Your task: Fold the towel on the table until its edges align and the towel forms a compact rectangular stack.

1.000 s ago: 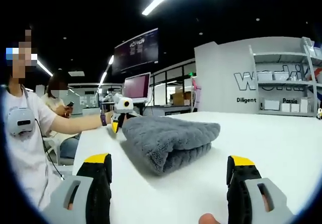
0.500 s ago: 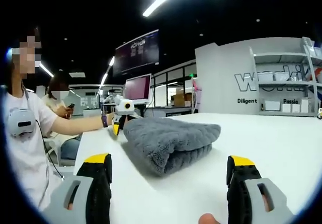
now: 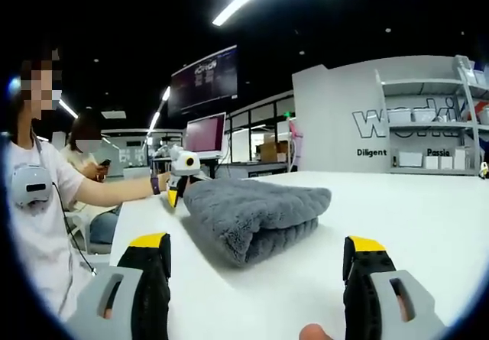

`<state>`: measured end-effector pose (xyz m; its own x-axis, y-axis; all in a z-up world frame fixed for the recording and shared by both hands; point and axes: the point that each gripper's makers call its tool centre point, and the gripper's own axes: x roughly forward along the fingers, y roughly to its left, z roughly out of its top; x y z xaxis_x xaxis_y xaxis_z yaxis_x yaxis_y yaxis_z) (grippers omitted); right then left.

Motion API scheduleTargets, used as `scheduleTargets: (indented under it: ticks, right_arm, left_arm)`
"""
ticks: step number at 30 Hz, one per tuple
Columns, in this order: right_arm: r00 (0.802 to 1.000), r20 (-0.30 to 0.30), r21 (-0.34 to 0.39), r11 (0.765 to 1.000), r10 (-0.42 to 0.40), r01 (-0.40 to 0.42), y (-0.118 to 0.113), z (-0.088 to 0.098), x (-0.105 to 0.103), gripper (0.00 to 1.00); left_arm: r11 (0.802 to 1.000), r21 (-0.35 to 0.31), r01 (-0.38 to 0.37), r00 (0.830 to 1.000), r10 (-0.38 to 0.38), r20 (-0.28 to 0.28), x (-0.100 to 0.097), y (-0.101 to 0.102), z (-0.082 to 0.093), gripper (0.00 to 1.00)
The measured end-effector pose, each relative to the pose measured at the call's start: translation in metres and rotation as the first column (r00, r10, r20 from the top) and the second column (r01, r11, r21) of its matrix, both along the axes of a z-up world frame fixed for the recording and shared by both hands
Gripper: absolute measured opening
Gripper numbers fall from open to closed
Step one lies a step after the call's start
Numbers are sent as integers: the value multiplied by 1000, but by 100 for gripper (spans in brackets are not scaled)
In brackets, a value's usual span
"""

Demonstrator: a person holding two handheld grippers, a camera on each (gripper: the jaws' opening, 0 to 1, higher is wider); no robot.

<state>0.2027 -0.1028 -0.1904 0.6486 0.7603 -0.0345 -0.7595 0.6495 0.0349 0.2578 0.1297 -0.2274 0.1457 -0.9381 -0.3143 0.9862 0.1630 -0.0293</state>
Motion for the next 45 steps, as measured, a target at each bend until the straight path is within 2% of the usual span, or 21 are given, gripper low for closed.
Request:
scheduleTargets:
  ticks: [7, 9, 27, 45]
  right_arm:
    - [1000, 2, 5, 1000, -2, 2, -1, 1, 0, 95]
    - [1000, 2, 4, 1000, -4, 4, -1, 1, 0, 95]
    - [1000, 9, -5, 1000, -20, 20, -1, 0, 1, 94]
    - [1000, 10, -3, 1000, -18, 18, -1, 0, 1, 93]
  left_arm:
    - [1000, 4, -1, 1000, 1, -1, 1, 1, -1, 99]
    - [1000, 7, -6, 1000, 6, 2, -6, -3, -2, 99]
    - [1000, 18, -5, 1000, 5, 0, -5, 0, -5, 99]
    - [1000, 30, -5, 1000, 5, 1, 4, 3, -4, 99]
